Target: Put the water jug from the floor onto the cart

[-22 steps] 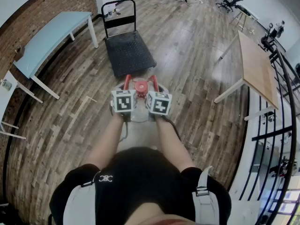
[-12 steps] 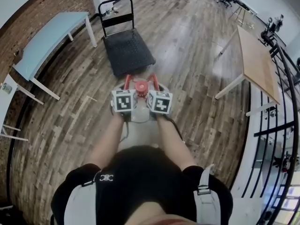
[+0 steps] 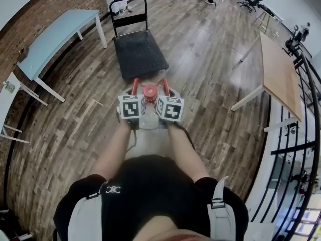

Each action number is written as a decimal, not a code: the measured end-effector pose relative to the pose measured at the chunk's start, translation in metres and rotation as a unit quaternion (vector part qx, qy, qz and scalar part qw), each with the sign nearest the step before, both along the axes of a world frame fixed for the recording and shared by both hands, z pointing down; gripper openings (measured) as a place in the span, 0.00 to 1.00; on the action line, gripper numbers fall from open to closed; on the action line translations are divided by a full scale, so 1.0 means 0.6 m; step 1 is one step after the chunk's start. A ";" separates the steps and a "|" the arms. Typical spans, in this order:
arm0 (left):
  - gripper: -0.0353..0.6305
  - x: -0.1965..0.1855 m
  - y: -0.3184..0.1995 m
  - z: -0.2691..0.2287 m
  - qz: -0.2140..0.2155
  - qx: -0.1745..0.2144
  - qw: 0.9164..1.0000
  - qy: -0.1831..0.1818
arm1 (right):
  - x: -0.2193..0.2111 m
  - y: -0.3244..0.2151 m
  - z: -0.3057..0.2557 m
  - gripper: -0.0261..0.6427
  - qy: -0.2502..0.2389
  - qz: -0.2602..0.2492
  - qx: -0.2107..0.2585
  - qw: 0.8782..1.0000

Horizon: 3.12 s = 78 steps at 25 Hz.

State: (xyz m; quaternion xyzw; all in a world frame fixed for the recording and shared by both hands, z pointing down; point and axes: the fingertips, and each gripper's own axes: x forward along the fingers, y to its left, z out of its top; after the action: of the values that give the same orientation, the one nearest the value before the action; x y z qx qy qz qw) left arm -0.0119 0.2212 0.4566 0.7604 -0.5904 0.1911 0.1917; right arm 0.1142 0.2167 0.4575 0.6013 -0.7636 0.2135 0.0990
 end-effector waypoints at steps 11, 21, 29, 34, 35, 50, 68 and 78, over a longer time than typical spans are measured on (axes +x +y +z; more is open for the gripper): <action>0.06 0.021 -0.004 0.019 -0.026 -0.005 1.000 0.013 | 0.018 -0.017 0.015 0.06 0.011 -0.034 -0.005 0.999; 0.06 0.021 -0.074 0.049 -0.016 -0.021 1.000 0.016 | 0.018 -0.081 0.050 0.06 0.017 -0.032 -0.023 0.999; 0.06 0.002 -0.189 0.069 -0.001 -0.030 0.999 0.016 | -0.002 -0.190 0.068 0.06 0.019 -0.025 -0.026 0.999; 0.06 -0.015 -0.283 0.080 0.000 -0.038 0.999 0.025 | -0.019 -0.286 0.073 0.06 0.019 -0.024 -0.032 0.999; 0.06 -0.020 -0.302 0.082 0.000 -0.040 0.999 0.027 | -0.024 -0.306 0.072 0.06 0.021 -0.023 -0.033 0.999; 0.06 -0.108 -0.501 0.088 0.005 -0.048 0.998 0.028 | -0.102 -0.505 0.073 0.06 0.027 -0.018 -0.040 0.999; 0.06 -0.154 -0.651 0.155 -0.021 -0.082 0.996 0.024 | -0.143 -0.668 0.134 0.06 0.024 -0.059 -0.064 0.996; 0.06 -0.146 -0.794 0.190 -0.033 -0.110 0.993 0.009 | -0.133 -0.820 0.175 0.06 0.019 -0.082 -0.095 0.992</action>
State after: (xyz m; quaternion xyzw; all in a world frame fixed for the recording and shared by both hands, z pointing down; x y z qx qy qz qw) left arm -0.0995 -0.2549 0.5707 0.7164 -0.5889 0.2417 0.2857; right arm 0.0345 -0.2750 0.5623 0.5287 -0.7844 0.2649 0.1872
